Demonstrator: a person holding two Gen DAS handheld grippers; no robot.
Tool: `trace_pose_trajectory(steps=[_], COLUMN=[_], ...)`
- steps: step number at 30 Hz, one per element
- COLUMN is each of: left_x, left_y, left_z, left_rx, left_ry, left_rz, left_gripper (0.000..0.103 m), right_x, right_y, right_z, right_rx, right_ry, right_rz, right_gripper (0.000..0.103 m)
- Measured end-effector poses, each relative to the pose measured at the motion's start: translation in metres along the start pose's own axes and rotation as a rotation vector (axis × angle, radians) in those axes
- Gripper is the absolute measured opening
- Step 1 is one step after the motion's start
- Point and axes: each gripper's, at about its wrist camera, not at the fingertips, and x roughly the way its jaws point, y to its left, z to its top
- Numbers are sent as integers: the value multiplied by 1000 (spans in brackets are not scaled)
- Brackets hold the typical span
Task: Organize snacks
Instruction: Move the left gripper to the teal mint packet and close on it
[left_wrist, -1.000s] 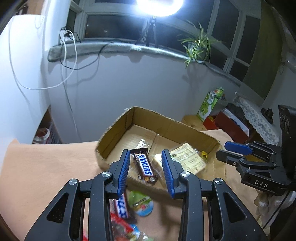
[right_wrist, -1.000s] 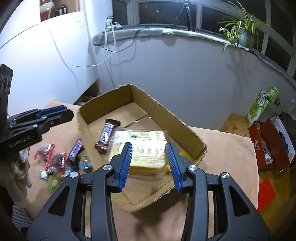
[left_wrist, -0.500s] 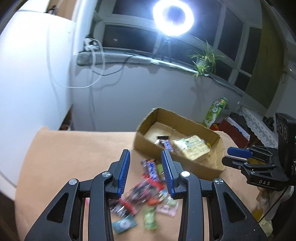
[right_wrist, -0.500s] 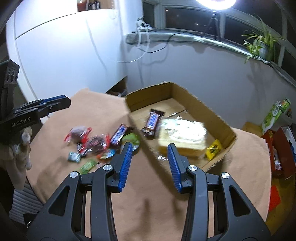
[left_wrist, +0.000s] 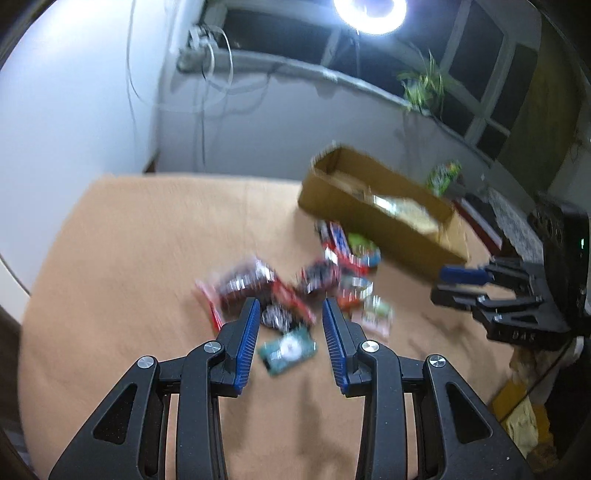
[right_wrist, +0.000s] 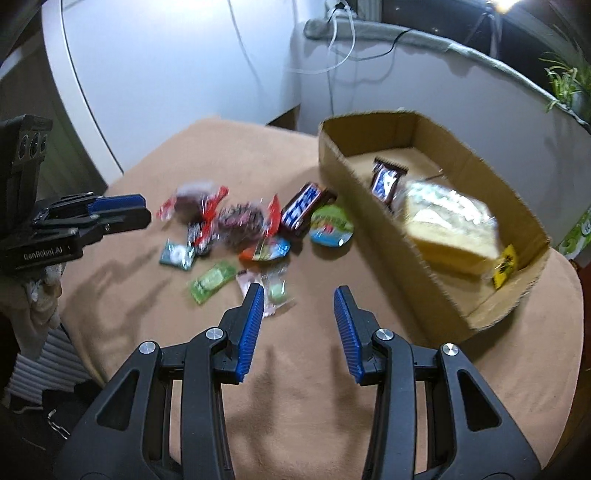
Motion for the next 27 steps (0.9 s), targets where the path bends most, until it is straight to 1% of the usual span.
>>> trace_pose_trajectory(steps=[3, 6, 7, 11, 21, 23, 24, 27], left_x=[12, 18, 22, 31, 41, 43, 43, 45], left_y=[-2, -5, -8, -15, -14, -15, -16, -18], left_z=[-10, -16, -17, -20, -22, -21, -21, -21], left_rx=[44, 87, 115, 184, 244, 259, 265, 286], left_ry=[47, 75, 88, 115, 142, 146, 147, 152], left_rz=[18, 47, 61, 76, 81, 77, 79, 72], left_gripper=[34, 34, 34, 34, 34, 36, 38, 38], right_x=[12, 24, 29, 39, 57, 58, 58, 57], right_y=[1, 3, 3, 3, 7, 6, 6, 5], right_z=[-3, -4, -5, -2, 10, 11, 12, 12], right_rx=[-3, -18, -25, -29, -38, -33, -29, -31], right_ry=[26, 55, 64, 80, 104, 104, 104, 106], right_rz=[23, 16, 11, 11, 16, 14, 16, 16], right_gripper=[41, 41, 41, 41, 41, 41, 41, 41])
